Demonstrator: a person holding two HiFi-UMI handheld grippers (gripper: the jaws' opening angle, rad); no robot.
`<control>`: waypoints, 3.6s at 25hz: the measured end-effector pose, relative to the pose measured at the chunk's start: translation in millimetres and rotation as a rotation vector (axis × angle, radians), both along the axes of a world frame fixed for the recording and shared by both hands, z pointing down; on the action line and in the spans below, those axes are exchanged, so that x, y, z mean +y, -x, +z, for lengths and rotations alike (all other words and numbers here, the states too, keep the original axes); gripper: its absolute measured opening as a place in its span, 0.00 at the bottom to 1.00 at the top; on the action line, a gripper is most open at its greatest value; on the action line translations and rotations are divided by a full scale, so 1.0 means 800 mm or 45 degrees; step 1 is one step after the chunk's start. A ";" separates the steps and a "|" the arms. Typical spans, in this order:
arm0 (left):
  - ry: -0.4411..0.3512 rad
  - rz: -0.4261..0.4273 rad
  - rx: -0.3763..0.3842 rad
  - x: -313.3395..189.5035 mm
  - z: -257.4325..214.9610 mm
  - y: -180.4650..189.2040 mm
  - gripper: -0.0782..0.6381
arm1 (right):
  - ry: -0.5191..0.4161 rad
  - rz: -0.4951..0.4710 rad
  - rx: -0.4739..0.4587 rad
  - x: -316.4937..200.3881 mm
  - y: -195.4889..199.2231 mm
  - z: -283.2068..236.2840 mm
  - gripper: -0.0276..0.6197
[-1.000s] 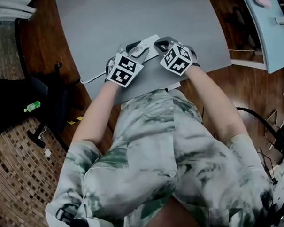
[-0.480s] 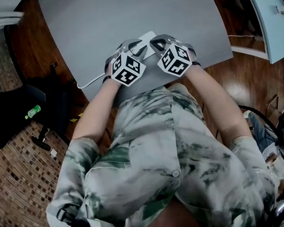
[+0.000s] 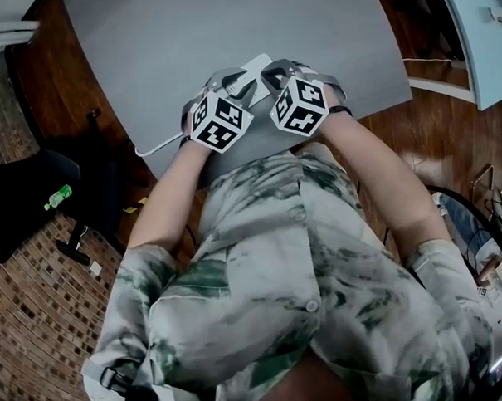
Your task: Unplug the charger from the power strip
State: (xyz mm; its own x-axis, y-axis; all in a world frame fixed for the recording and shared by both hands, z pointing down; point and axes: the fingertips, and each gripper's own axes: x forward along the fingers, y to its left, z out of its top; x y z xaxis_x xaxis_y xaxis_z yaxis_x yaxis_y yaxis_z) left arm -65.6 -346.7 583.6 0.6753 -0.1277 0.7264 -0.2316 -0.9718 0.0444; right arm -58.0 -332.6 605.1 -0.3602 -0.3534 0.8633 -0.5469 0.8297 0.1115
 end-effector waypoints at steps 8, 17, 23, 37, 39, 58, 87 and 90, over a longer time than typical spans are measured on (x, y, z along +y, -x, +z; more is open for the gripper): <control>-0.226 0.028 0.121 -0.027 -0.090 -0.012 0.26 | -0.014 -0.011 0.047 -0.001 0.006 0.002 0.03; -0.144 -0.147 0.251 -0.039 -0.153 0.030 0.26 | -0.081 0.057 -0.073 0.000 0.003 0.000 0.05; -0.212 -0.381 0.357 -0.005 -0.224 0.056 0.26 | -0.311 0.193 -0.226 0.013 -0.036 -0.086 0.05; -0.344 -0.878 0.397 0.352 -0.308 0.054 0.26 | -0.342 -0.203 -0.483 0.409 -0.164 -0.223 0.05; -0.350 -0.937 0.374 0.413 -0.311 0.049 0.26 | -0.326 -0.236 -0.483 0.455 -0.183 -0.227 0.05; -0.313 -0.812 0.494 0.752 -0.349 -0.022 0.26 | -0.376 -0.217 -0.613 0.757 -0.188 -0.295 0.06; -0.300 -0.827 0.606 1.055 -0.375 -0.176 0.26 | -0.487 -0.294 -0.748 1.073 -0.311 -0.402 0.07; -0.300 -0.856 0.595 1.075 -0.369 -0.189 0.26 | -0.473 -0.309 -0.754 1.088 -0.326 -0.396 0.06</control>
